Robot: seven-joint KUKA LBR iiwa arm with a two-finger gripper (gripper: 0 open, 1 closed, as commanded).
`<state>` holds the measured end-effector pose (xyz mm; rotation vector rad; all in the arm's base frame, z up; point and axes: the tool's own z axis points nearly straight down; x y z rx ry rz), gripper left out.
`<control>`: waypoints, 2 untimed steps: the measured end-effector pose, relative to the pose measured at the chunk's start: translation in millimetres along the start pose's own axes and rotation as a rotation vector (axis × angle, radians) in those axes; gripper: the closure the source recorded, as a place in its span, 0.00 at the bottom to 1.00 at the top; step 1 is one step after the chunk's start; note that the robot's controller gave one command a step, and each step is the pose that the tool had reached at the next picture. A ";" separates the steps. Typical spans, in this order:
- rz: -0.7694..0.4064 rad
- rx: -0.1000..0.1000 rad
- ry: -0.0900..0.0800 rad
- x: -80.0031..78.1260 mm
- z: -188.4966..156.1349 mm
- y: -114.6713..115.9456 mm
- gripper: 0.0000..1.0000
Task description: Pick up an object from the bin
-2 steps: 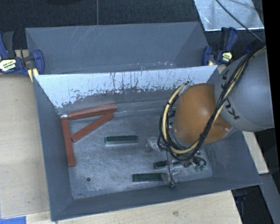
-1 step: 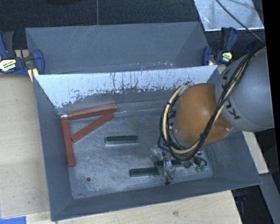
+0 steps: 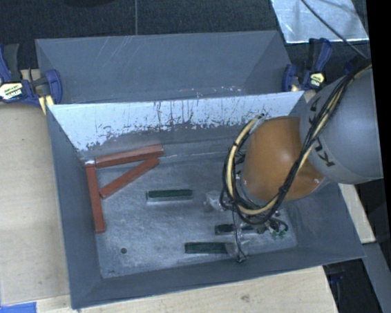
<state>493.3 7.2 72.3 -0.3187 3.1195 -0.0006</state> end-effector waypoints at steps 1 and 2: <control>0.000 -0.001 0.010 1.9 -1.4 0.3 1.00; 0.000 0.000 0.000 0.1 0.0 0.1 0.00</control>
Offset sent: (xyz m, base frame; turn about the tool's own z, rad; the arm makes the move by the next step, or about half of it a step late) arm 0.0000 0.0000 0.0000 0.0000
